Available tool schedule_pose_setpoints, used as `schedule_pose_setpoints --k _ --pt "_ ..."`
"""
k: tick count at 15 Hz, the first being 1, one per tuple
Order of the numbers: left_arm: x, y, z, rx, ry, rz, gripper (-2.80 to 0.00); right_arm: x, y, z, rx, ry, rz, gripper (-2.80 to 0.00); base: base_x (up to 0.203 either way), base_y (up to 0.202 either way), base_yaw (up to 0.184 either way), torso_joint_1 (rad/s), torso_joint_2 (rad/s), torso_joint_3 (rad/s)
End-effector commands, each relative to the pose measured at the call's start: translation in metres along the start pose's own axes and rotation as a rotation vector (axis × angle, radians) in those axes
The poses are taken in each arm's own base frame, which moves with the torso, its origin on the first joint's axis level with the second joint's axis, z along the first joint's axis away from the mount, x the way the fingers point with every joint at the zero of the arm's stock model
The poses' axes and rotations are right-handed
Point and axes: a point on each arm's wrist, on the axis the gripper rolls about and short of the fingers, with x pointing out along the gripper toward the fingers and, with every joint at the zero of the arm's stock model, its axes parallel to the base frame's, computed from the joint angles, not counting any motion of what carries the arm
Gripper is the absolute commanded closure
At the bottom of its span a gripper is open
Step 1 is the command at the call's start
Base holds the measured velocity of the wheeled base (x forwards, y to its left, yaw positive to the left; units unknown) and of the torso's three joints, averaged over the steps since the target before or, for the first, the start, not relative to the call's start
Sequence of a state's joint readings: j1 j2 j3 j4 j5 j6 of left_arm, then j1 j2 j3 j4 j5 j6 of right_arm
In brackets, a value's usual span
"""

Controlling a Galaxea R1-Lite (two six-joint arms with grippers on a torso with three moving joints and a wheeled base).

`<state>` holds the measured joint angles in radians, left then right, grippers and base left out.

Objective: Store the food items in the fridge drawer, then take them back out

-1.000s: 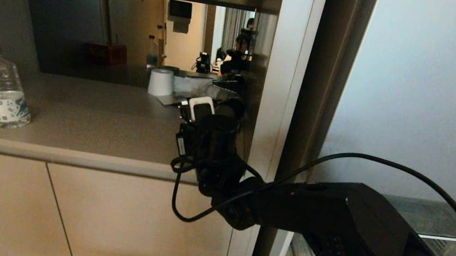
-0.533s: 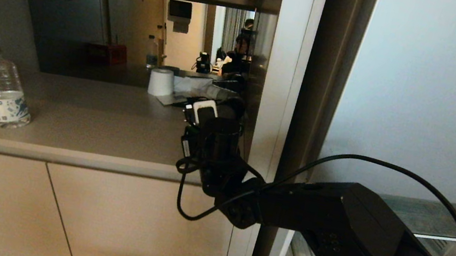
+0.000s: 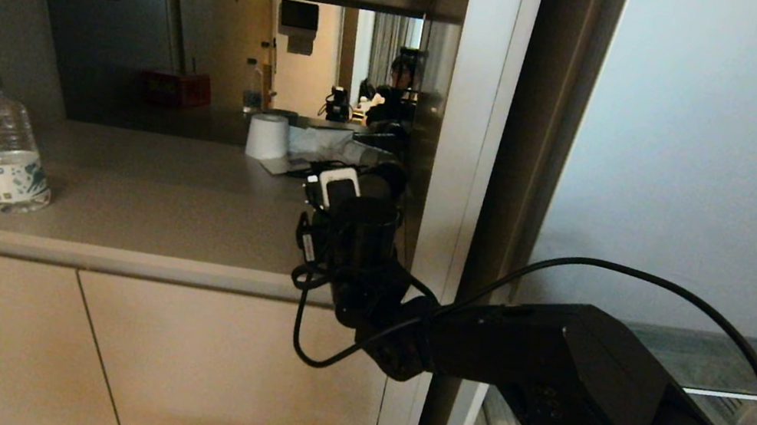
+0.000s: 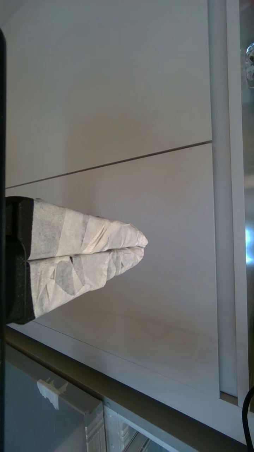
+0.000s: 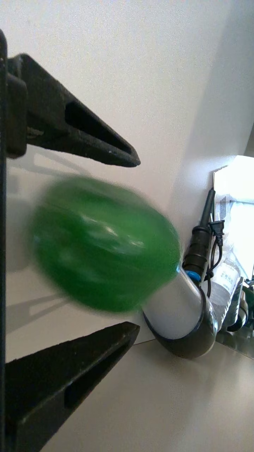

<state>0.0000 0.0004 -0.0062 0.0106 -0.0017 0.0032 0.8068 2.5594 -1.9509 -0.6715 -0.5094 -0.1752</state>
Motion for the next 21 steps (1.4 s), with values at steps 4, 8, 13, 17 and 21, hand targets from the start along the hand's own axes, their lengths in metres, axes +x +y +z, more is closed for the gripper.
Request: schedule_pose_setpoints --k 4,8,13,17,21 --pt "0.000 0.000 0.000 0.000 0.000 0.000 0.00 -0.001 -0.001 0.006 0.009 -0.018 -0.005 -2.80 0.000 0.000 0.000 0.000 0.00 0.000" --pt "0.000 0.000 0.000 0.000 0.000 0.000 0.00 -0.004 -0.002 0.018 0.028 -0.051 -0.006 -2.80 0.000 0.000 0.000 0.000 0.00 0.000" --pt "0.000 0.000 0.000 0.000 0.000 -0.001 0.00 -0.043 0.000 0.059 0.051 -0.075 0.047 -2.80 0.000 0.000 0.000 0.000 0.00 0.000" --pt "0.000 0.000 0.000 0.000 0.000 -0.001 0.00 -0.110 0.022 0.058 0.014 -0.011 0.178 0.00 0.000 0.000 0.000 0.000 0.00 0.000" --pt "0.000 0.000 0.000 0.000 0.000 0.000 0.00 -0.176 0.004 0.038 -0.017 0.091 0.259 0.00 0.000 0.000 0.000 0.000 0.00 0.000"
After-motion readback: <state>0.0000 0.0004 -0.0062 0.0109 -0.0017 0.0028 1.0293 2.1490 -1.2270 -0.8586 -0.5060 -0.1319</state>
